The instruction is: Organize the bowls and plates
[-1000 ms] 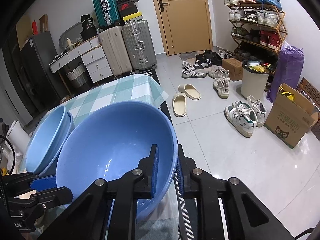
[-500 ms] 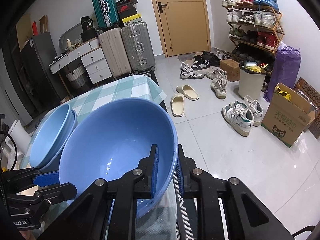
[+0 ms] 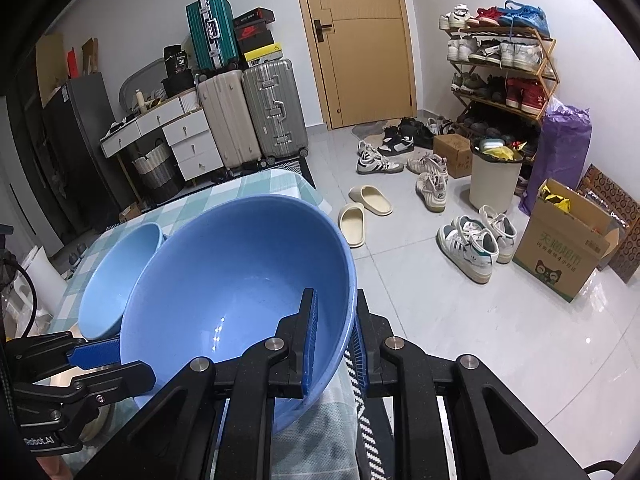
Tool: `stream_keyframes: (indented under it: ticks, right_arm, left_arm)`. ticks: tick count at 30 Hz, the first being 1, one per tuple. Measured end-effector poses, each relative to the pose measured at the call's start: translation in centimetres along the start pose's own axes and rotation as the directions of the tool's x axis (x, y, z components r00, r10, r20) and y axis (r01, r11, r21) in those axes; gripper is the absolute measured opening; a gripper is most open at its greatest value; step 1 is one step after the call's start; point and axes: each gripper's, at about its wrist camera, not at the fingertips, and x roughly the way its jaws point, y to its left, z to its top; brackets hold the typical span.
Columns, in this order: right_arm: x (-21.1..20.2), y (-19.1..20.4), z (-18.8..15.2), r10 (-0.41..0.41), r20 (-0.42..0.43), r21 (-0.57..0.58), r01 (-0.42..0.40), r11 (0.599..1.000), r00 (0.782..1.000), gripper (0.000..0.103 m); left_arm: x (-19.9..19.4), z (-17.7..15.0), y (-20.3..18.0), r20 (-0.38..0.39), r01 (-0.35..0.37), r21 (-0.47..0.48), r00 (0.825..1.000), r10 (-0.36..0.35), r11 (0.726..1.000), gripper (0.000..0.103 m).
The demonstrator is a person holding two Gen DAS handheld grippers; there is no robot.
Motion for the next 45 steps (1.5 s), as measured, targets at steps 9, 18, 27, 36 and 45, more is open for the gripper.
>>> stream_keyframes:
  ticks: [9,18,27,36,45]
  right_arm:
    - [-2.3,0.9,0.9,-0.009,0.033,-0.021,0.01,1.0,0.999,0.017]
    - [-4.5,3.1,2.3,-0.004,0.07,-0.046,0.007,0.999,0.998,0.017]
    - [-5.7,4.8,4.1,0.0,0.095,-0.063,0.006,0.998,0.995,0.018]
    - [-6.2,7.2,5.6,0.014,0.115,-0.098,-0.003,0.995,0.993,0.019]
    - [-6.2,10.2,6.5,0.044,0.13,-0.132,-0.027,0.991,0.991,0.02]
  left_arm:
    - [-3.0,0.4,0.0,0.045,0.012,0.011,0.999,-0.013,1.0,0.037]
    - [-6.6,1.3,0.2,0.096,0.005,0.008,0.995,-0.005,1.0,0.037]
    - [-9.4,2.2,0.7,0.132,-0.003,0.004,0.991,0.002,1.0,0.037]
    - [-12.3,2.6,1.8,0.168,-0.018,-0.024,0.986,0.021,1.0,0.037]
    - [-14.7,2.9,4.2,0.197,-0.038,-0.058,0.979,0.048,0.998,0.037]
